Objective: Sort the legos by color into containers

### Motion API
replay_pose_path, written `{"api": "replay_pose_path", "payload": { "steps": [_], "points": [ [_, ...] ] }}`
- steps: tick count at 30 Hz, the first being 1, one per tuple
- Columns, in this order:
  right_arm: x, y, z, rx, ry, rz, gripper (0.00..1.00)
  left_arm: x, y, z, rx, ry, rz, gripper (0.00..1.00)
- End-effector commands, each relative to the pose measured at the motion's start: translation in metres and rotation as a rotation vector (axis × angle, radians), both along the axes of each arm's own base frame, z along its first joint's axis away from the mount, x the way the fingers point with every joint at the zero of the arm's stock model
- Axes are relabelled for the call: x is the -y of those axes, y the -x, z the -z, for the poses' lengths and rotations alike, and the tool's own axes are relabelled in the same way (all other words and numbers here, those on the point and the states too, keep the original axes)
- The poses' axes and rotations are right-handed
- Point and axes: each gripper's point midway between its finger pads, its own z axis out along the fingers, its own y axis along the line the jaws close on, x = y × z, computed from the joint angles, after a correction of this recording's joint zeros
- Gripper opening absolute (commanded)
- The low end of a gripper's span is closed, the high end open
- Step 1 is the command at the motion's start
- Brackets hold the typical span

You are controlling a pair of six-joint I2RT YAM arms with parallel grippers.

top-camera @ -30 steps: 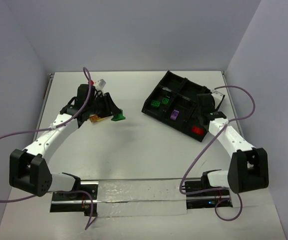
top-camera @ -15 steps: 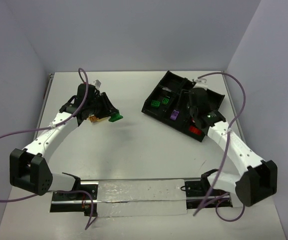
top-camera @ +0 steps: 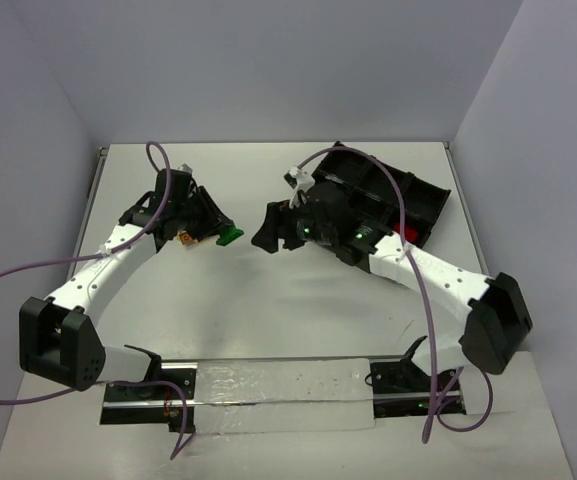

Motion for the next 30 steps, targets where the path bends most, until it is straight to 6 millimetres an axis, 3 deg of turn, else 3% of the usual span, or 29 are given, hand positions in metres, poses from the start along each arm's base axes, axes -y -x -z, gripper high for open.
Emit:
{"api": "replay_pose_path", "payload": {
  "steps": [1,6,12,21,27,29,30],
  "points": [
    [-0.03,-0.007,-0.015,-0.049,-0.085,-0.041,0.79,-0.006,-0.003,-0.018,0.023,0.023,-0.063,0.0],
    [-0.05,-0.018,-0.017,-0.058,-0.099,-0.061,0.81,-0.007,-0.003,-0.017,0.021,0.021,-0.071,0.0],
    [-0.069,-0.042,-0.001,-0.092,-0.113,-0.02,0.78,-0.008,0.002,-0.016,0.026,0.018,-0.064,0.0],
    [-0.091,-0.045,0.007,-0.144,-0.163,-0.067,0.7,-0.009,0.004,-0.019,0.037,0.01,-0.051,0.0],
    [-0.097,-0.044,0.01,-0.16,-0.194,-0.086,0.49,-0.008,0.006,-0.024,0.05,0.022,-0.037,0.0],
    [-0.097,-0.043,0.01,-0.16,-0.205,-0.088,0.37,-0.008,0.007,-0.024,0.048,0.02,-0.036,0.0],
    [-0.097,-0.043,0.009,-0.159,-0.207,-0.088,0.37,-0.008,0.007,-0.025,0.052,0.02,-0.034,0.0]
  ]
}}
